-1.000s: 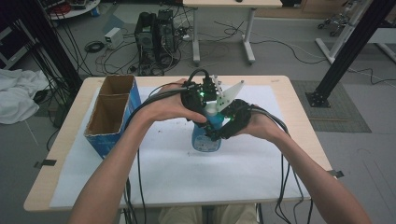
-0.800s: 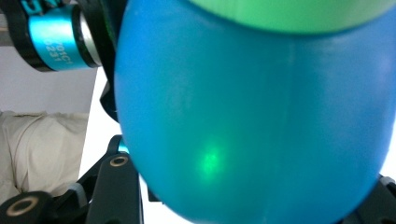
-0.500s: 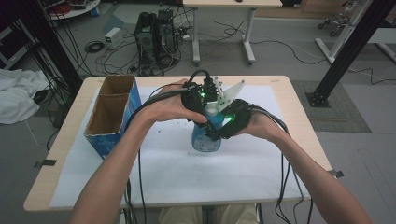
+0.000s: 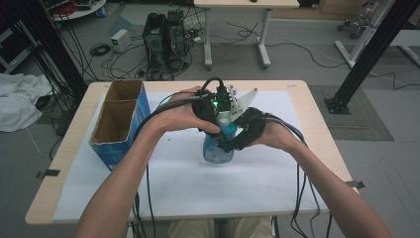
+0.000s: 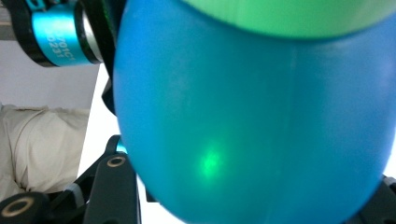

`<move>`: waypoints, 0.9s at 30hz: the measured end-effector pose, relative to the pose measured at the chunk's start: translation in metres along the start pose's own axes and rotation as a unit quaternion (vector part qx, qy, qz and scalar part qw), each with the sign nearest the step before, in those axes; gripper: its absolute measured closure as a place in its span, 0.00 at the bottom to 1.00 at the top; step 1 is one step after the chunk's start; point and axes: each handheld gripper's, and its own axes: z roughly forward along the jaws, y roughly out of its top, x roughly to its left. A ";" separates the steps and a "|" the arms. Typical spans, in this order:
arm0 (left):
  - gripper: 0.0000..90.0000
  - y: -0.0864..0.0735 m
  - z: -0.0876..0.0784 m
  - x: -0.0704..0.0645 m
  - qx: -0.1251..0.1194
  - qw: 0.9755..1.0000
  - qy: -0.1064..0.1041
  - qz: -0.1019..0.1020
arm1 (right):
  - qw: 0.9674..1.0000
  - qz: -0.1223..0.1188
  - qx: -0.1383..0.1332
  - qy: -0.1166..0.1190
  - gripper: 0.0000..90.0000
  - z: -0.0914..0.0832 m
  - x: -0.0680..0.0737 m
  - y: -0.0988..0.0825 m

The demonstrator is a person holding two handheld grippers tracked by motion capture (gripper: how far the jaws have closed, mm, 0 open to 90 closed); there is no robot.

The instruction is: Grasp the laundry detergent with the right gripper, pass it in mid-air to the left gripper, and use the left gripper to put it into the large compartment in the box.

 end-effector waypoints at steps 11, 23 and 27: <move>0.41 -0.002 0.004 -0.002 0.009 1.000 0.005 -0.007 | 1.000 -0.001 -0.005 0.005 0.46 0.004 0.000 -0.003; 0.41 -0.003 0.002 -0.002 0.008 1.000 0.004 -0.013 | 1.000 -0.001 -0.007 0.002 0.40 0.007 0.002 -0.004; 0.41 -0.005 0.001 -0.001 0.003 1.000 0.009 -0.020 | 1.000 -0.008 -0.004 0.001 0.37 0.008 0.002 -0.003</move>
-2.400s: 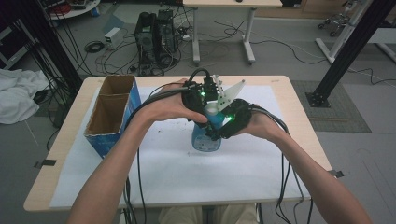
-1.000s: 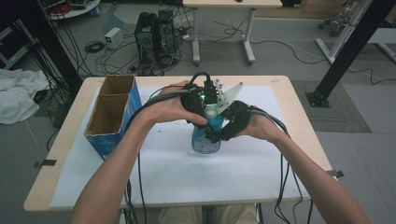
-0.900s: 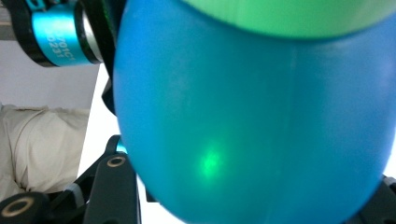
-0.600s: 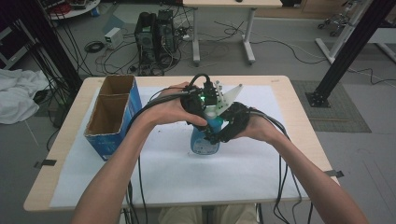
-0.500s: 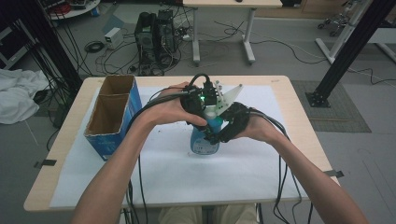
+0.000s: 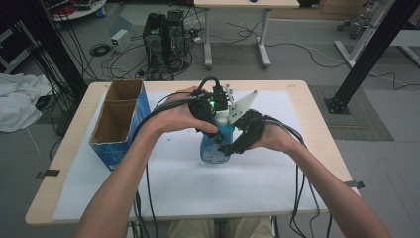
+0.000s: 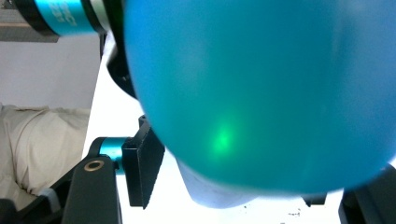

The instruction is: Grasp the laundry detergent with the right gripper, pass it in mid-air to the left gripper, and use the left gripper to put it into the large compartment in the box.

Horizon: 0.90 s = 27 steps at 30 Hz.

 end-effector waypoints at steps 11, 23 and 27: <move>0.41 -0.001 0.000 -0.001 -0.004 1.000 -0.005 -0.003 | 1.000 0.006 0.002 -0.001 0.29 -0.006 -0.003 0.001; 0.41 -0.003 0.000 -0.003 0.005 1.000 -0.004 0.001 | 1.000 0.025 -0.005 0.005 0.25 -0.010 0.001 -0.005; 0.41 -0.004 -0.001 -0.003 0.004 1.000 -0.002 0.000 | 1.000 0.028 -0.002 0.006 0.25 -0.012 0.001 -0.006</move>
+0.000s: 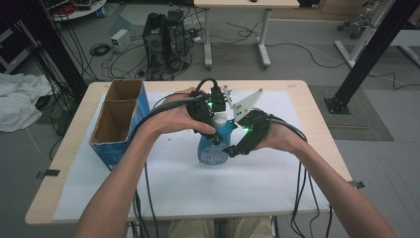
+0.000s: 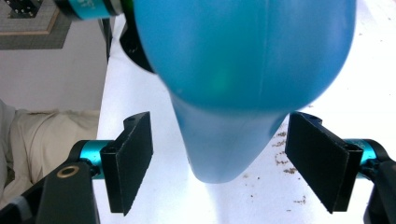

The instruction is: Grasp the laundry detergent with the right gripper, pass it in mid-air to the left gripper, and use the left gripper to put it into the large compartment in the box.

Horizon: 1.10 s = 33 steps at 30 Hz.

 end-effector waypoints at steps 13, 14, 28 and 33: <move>0.41 -0.006 -0.009 0.002 -0.001 1.000 0.006 -0.014 | 1.000 0.005 0.005 -0.010 0.15 -0.005 0.001 0.000; 0.41 -0.005 -0.008 0.002 -0.003 1.000 0.007 -0.011 | 0.999 0.021 0.006 -0.039 0.15 -0.014 -0.001 -0.002; 0.41 -0.010 -0.048 0.011 -0.001 0.995 0.054 -0.078 | 0.986 0.081 0.061 -0.133 0.15 -0.052 -0.015 -0.017; 0.41 -0.010 -0.058 0.014 0.003 0.992 0.070 -0.104 | 0.983 0.088 0.073 -0.146 0.15 -0.056 -0.017 -0.019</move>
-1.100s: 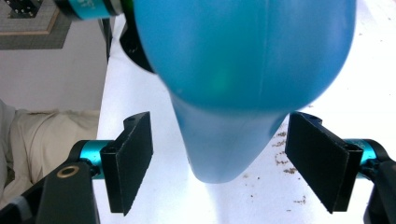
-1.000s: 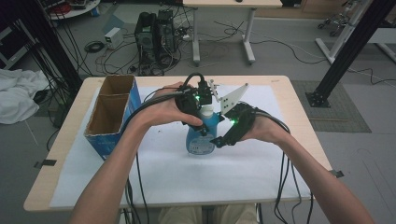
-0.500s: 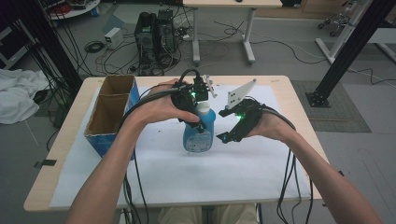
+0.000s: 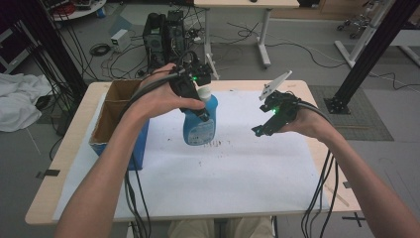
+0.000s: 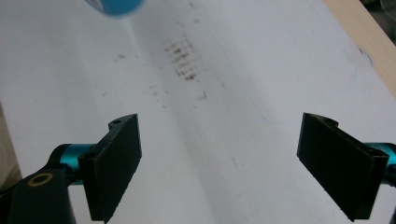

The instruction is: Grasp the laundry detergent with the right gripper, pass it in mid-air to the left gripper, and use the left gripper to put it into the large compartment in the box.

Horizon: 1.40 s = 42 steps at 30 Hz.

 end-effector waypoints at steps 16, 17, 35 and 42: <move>0.41 -0.029 -0.091 0.045 0.012 0.975 0.088 -0.203 | 0.991 0.076 0.102 -0.049 0.14 -0.014 -0.038 -0.029; 0.41 -0.031 -0.093 0.047 0.013 0.974 0.092 -0.208 | 0.990 0.079 0.106 -0.050 0.15 -0.015 -0.040 -0.029; 0.41 -0.052 -0.117 0.060 0.003 0.959 0.105 -0.263 | 0.982 0.096 0.144 -0.071 0.15 -0.021 -0.054 -0.040; 0.41 -0.102 -0.133 0.081 0.015 0.924 0.144 -0.353 | 0.982 0.096 0.145 -0.071 0.15 -0.020 -0.053 -0.039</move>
